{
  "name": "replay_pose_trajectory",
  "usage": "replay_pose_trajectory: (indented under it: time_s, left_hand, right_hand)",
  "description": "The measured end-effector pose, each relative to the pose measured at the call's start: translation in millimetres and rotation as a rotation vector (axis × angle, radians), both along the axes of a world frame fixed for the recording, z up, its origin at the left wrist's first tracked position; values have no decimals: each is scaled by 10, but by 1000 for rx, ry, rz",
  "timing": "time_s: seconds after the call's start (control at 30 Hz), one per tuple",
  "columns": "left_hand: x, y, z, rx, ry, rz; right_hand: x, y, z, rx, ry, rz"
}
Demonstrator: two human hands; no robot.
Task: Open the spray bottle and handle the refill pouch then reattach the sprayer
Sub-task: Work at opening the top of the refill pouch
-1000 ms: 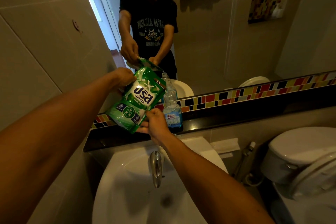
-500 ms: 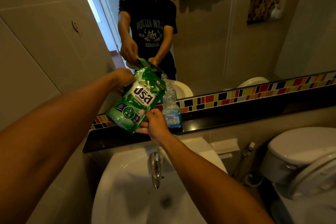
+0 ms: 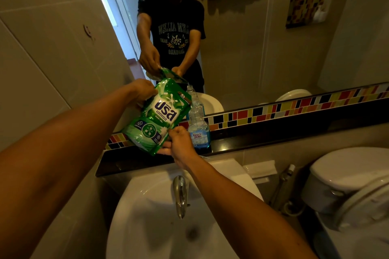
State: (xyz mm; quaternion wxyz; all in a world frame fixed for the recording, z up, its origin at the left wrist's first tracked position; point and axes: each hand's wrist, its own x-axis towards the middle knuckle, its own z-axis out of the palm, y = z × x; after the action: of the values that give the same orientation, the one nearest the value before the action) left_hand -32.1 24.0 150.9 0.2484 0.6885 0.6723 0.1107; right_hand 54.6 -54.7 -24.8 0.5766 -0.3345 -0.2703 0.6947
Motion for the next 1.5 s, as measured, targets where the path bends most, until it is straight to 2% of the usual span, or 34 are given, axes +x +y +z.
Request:
replay_pose_trajectory:
  time_s: [0.5, 0.63, 0.97, 1.23, 1.33, 1.5]
  left_hand:
    - [-26, 93, -72, -2, -32, 6]
    - [-46, 111, -110, -20, -94, 36]
    - [-159, 76, -554, -18, -430, 137]
    - [-340, -18, -930, 95, -676, 183]
    - [-435, -55, -1066, 139, -774, 185]
    - [-691, -125, -1340, 98, -988, 232]
  right_hand:
    - [11, 31, -32, -6, -22, 6]
    - [21, 52, -59, -20, -63, 5]
    - [265, 128, -217, -109, -299, 8]
    - [357, 294, -295, -101, -482, -8]
    - [372, 356, -294, -58, -550, -31]
    - [357, 458, -298, 55, -744, -92]
